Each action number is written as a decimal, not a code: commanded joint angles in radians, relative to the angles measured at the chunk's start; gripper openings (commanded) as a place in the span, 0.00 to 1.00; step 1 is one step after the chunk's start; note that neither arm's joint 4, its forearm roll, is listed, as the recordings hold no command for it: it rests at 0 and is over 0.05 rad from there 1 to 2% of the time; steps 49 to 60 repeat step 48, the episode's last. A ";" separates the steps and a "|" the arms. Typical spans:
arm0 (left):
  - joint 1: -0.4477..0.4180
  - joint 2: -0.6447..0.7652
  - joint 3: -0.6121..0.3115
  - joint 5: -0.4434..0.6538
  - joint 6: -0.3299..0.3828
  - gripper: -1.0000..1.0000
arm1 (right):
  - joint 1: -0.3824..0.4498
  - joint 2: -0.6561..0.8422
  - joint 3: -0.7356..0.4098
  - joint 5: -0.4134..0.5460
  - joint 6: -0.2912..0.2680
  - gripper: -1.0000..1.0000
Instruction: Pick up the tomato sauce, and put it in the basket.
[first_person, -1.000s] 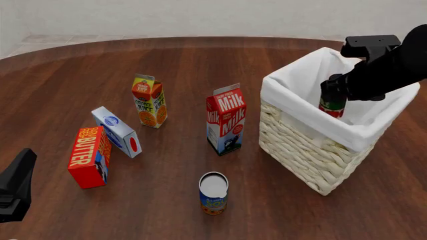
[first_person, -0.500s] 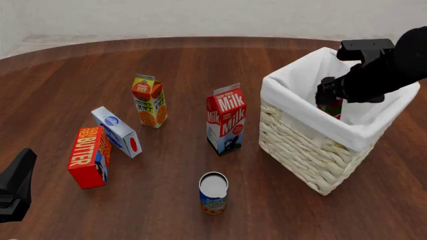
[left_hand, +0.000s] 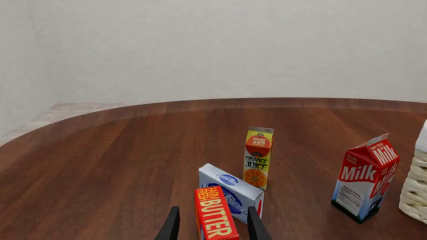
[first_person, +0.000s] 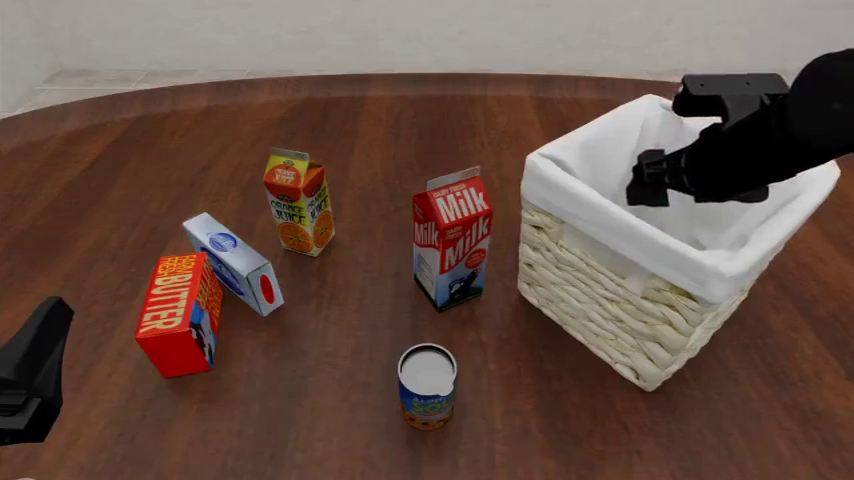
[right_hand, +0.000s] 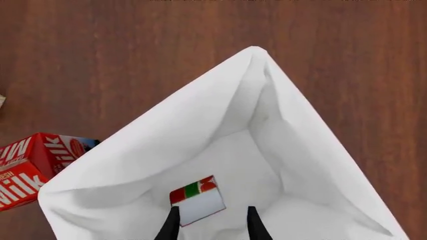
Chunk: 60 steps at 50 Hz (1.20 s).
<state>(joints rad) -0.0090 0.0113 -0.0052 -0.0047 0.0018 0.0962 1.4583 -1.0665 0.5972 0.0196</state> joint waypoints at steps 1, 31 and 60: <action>0.004 0.000 0.001 -0.001 0.000 1.00 | 0.010 -0.019 0.005 -0.006 0.008 1.00; 0.004 0.000 0.001 -0.001 0.000 1.00 | 0.045 -0.320 -0.012 0.170 -0.053 1.00; 0.003 0.000 0.001 -0.001 0.000 1.00 | 0.070 -0.475 0.005 0.268 -0.045 1.00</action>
